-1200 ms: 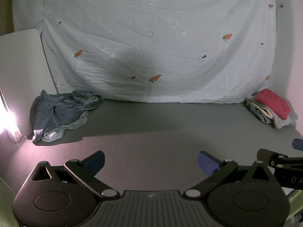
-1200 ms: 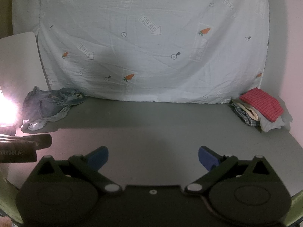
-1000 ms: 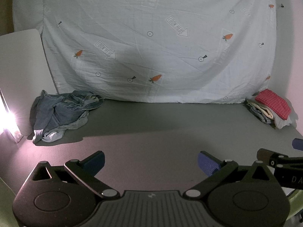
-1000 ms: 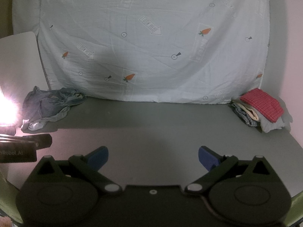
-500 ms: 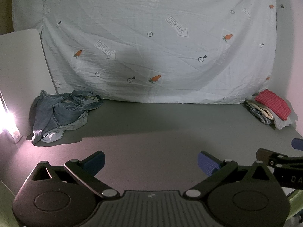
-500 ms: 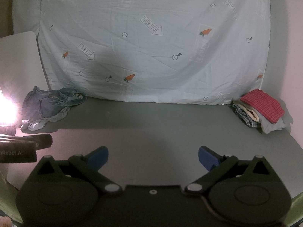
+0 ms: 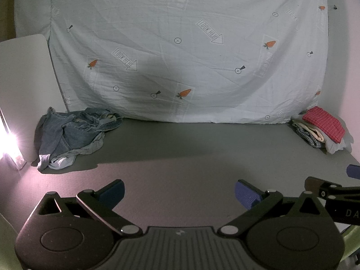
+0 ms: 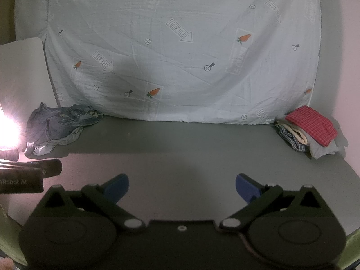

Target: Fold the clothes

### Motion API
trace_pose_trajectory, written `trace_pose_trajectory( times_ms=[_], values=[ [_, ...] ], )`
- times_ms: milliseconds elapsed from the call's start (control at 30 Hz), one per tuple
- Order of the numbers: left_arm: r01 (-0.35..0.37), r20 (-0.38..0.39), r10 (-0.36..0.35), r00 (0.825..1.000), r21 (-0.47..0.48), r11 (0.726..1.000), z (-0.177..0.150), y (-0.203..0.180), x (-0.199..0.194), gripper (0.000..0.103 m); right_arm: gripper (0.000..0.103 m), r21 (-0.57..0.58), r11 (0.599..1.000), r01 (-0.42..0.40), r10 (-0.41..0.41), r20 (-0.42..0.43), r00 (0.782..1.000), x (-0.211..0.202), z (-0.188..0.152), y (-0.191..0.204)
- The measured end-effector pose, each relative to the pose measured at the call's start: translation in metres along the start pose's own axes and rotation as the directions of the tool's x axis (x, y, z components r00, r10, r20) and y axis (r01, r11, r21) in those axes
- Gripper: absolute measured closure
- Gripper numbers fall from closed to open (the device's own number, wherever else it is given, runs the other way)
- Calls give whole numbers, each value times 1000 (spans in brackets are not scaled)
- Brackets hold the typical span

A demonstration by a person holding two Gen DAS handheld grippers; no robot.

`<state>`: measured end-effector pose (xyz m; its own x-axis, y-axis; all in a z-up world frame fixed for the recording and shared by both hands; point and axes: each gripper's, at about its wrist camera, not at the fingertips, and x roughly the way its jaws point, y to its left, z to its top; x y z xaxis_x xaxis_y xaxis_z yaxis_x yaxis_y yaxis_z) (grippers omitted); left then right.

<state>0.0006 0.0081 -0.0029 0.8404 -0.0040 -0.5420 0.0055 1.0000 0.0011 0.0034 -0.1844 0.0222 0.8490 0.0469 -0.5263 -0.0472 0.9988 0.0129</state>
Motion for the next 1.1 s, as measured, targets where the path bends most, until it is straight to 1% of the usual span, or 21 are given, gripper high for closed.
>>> trace_pose_trajectory(
  times_ms=[500, 733, 800, 867, 1000, 1067, 1100],
  values=[
    [0, 5, 0, 1000, 6, 1000, 1, -4, 2, 0, 0, 2, 1000, 2, -2, 1, 1000, 4, -1, -2],
    [13, -11, -13, 1000, 19, 1000, 0, -4, 7, 0, 0, 18, 1000, 0, 0, -10, 1000, 8, -7, -2],
    [31, -24, -31, 999, -4, 1000, 0, -4, 12, 0, 0, 17, 1000, -4, 4, -6, 1000, 8, -10, -4],
    [56, -54, -58, 997, -34, 998, 1, -6, 23, 0, 0, 37, 999, 4, -4, -3, 1000, 14, -8, -16],
    [122, -106, -136, 985, -125, 985, 10, -15, 51, 0, 0, 79, 997, 14, -14, -5, 1000, 28, -5, -39],
    [164, -127, -194, 973, -217, 962, 17, -16, 71, 0, 0, 107, 994, 4, -1, -36, 999, 50, -4, -55],
    [172, -150, -217, 965, -265, 949, 20, -15, 82, 0, 0, 116, 993, -1, 7, -56, 998, 62, -1, -61]
  ],
)
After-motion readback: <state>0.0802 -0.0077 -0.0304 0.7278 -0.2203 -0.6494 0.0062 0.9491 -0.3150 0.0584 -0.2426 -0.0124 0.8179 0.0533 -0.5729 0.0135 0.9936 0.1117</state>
